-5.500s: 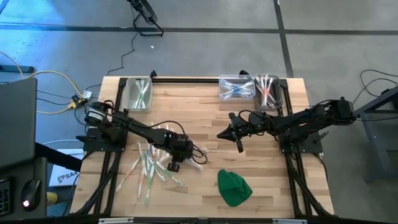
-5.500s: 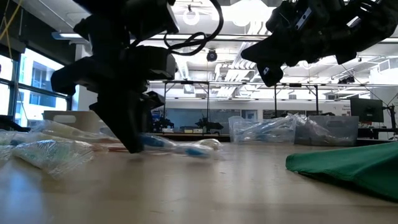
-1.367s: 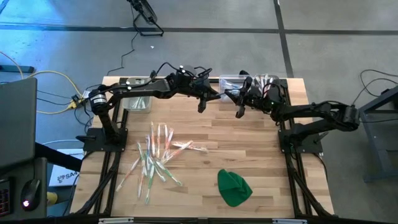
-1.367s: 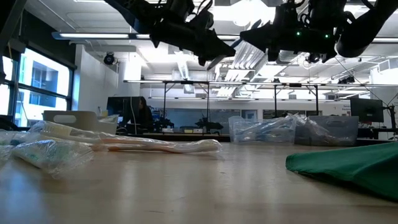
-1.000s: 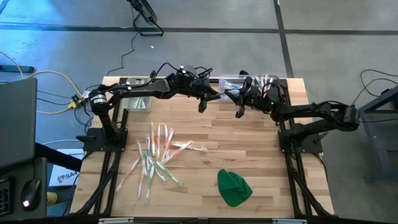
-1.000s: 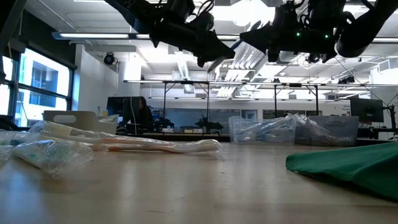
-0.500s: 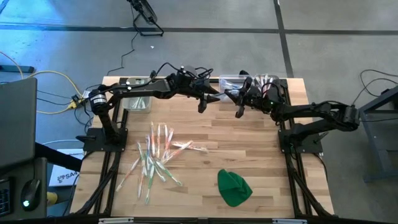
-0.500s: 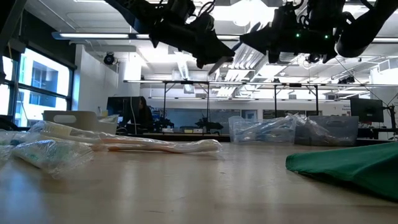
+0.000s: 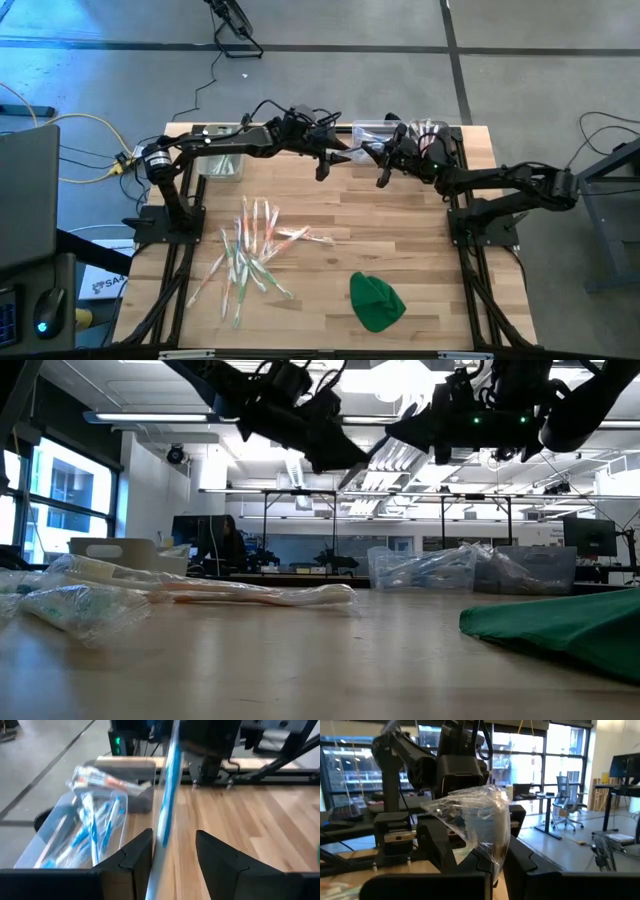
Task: Pick & Place Toothbrushes
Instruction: Put the blue toothbrush into the transparent bin
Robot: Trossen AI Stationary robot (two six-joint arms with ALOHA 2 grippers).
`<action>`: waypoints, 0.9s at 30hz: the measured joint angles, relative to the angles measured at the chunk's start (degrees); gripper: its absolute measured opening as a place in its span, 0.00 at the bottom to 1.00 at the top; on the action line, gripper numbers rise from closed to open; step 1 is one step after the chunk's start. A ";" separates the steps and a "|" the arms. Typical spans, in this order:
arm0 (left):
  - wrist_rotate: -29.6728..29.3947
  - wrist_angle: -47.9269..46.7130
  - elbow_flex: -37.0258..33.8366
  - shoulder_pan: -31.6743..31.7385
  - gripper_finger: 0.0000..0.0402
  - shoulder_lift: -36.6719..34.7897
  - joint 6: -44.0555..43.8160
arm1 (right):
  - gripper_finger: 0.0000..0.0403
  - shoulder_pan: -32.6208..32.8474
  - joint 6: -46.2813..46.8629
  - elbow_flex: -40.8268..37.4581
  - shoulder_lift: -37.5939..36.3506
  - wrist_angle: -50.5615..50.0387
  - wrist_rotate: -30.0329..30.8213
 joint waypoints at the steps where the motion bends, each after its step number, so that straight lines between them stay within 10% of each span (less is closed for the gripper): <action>1: -0.08 0.05 -0.76 0.24 0.37 -0.14 -0.09 | 0.02 -0.02 -0.21 0.00 -0.34 -0.90 0.11; 17: 7.90 15.52 -12.40 6.17 0.37 -2.51 -5.36 | 0.02 -6.64 0.37 0.07 -13.05 -25.11 10.23; 27: 7.92 15.68 -13.29 5.52 0.37 -6.36 -4.15 | 0.02 -15.35 9.99 0.02 -7.25 -25.90 5.67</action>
